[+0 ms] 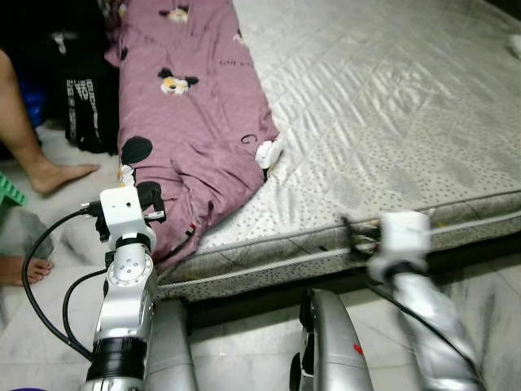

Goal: Clean up the room

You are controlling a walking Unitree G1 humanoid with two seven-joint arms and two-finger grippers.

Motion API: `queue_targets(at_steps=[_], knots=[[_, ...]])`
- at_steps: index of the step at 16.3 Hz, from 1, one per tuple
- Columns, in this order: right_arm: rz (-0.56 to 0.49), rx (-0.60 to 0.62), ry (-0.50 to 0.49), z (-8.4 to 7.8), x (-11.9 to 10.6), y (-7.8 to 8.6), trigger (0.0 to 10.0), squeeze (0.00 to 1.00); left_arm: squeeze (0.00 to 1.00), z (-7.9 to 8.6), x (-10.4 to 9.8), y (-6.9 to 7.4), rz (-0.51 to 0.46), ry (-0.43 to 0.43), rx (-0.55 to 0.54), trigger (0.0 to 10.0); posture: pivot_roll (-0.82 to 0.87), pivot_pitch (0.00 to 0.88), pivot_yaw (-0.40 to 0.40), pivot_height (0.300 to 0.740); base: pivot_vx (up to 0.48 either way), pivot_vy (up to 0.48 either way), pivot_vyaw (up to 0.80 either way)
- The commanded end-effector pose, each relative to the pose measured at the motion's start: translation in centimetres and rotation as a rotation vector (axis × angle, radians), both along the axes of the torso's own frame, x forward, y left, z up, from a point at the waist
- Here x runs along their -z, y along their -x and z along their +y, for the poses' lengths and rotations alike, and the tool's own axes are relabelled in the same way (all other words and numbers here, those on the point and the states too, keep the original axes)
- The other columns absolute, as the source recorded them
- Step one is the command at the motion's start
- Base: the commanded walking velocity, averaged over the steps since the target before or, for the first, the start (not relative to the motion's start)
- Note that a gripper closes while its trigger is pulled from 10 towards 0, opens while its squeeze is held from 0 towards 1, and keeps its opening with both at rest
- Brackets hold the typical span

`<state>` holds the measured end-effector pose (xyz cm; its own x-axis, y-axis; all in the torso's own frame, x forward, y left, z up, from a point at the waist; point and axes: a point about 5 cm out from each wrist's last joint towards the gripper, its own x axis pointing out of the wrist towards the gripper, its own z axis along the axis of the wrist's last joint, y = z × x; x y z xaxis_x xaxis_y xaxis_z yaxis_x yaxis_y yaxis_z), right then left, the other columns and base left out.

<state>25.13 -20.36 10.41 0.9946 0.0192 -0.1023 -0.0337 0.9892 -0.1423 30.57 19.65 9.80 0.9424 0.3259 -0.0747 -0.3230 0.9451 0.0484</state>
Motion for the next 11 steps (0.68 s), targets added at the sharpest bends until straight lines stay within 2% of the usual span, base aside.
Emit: queue_targets(at_steps=[1, 3, 4, 6, 8, 10, 11], knots=[[0.005, 0.023, 0.024, -1.1, -0.2, 0.7, 10.0, 0.00, 0.00, 0.4, 0.2, -0.2, 0.006, 0.006, -0.025, 10.0, -0.07, 0.138, -0.027, 0.530, 0.000, 0.000, 0.00], [0.041, 0.059, 0.071, -2.9, 0.0, 2.5, 10.0, 0.00, 0.00, 0.4, 0.7, -1.3, 0.049, 0.017, -0.019, 10.0, -0.11, 0.165, -0.033, 0.530, 0.000, 0.000, 0.00], [0.065, 0.077, 0.100, -4.0, -0.1, 3.8, 10.0, 0.00, 0.00, -0.1, 1.4, -2.1, 0.105, 0.014, 0.006, 10.0, -0.15, 0.181, -0.035, 0.530, 0.000, 0.000, 0.00], [0.088, 0.099, 0.119, -4.9, -0.3, 5.1, 10.0, 0.00, 0.00, -1.1, 2.5, -2.9, 0.178, 0.037, 0.049, 10.0, -0.18, 0.190, -0.037, 0.530, 0.000, 0.000, 0.00], [0.093, 0.100, 0.108, -4.9, -0.6, 6.0, 10.0, 0.00, 0.00, -4.9, 2.3, -4.7, 0.228, 0.011, 0.254, 10.0, -0.20, 0.188, -0.045, 0.530, 0.000, 0.000, 0.00], [0.094, 0.087, 0.103, -4.4, -0.7, 5.6, 10.0, 0.00, 0.00, -6.5, 2.5, -5.1, 0.272, 0.003, 0.323, 10.0, -0.20, 0.184, -0.048, 0.530, 0.000, 0.000, 0.00], [0.085, 0.089, 0.103, -4.2, -0.7, 5.1, 10.0, 0.00, 0.00, -8.6, 3.2, -4.7, 0.321, -0.076, 0.430, 10.0, -0.19, 0.178, -0.051, 0.530, 0.000, 0.000, 0.00]])
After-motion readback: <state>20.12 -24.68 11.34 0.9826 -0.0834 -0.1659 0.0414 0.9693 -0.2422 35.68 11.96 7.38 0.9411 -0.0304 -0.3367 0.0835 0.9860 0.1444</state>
